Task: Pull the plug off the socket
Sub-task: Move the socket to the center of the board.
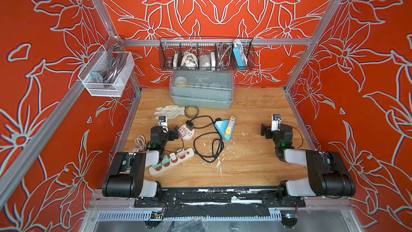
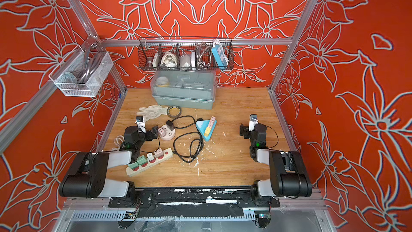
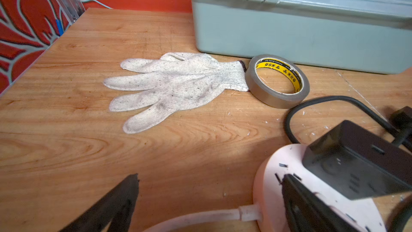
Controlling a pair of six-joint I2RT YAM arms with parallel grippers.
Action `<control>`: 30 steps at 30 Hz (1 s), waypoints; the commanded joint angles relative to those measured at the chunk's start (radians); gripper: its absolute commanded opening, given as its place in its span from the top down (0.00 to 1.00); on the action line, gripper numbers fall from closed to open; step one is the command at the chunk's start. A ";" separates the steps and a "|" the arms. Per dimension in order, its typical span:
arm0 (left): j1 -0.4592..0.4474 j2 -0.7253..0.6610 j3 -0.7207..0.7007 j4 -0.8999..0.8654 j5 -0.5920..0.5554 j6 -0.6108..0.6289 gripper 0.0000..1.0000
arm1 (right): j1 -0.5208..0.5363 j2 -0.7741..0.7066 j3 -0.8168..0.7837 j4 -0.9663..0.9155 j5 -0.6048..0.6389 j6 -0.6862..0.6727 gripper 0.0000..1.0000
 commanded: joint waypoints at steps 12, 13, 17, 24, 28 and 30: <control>-0.002 -0.010 -0.014 0.020 0.003 0.011 0.02 | 0.010 -0.001 0.008 -0.014 0.017 0.000 0.00; -0.002 -0.010 -0.014 0.020 0.003 0.011 0.02 | 0.010 -0.001 0.008 -0.013 0.017 -0.001 0.01; -0.002 -0.010 -0.013 0.019 0.003 0.011 0.02 | 0.010 -0.001 0.007 -0.014 0.017 -0.001 0.01; -0.001 -0.009 -0.010 0.014 0.004 0.012 0.02 | 0.009 -0.002 0.008 -0.014 0.017 0.000 0.00; -0.001 -0.055 0.027 -0.077 0.040 0.028 0.02 | 0.009 -0.008 0.013 -0.016 0.016 0.003 0.01; -0.002 -0.136 0.078 -0.233 0.054 0.023 0.02 | 0.009 -0.070 0.082 -0.217 -0.019 -0.009 0.01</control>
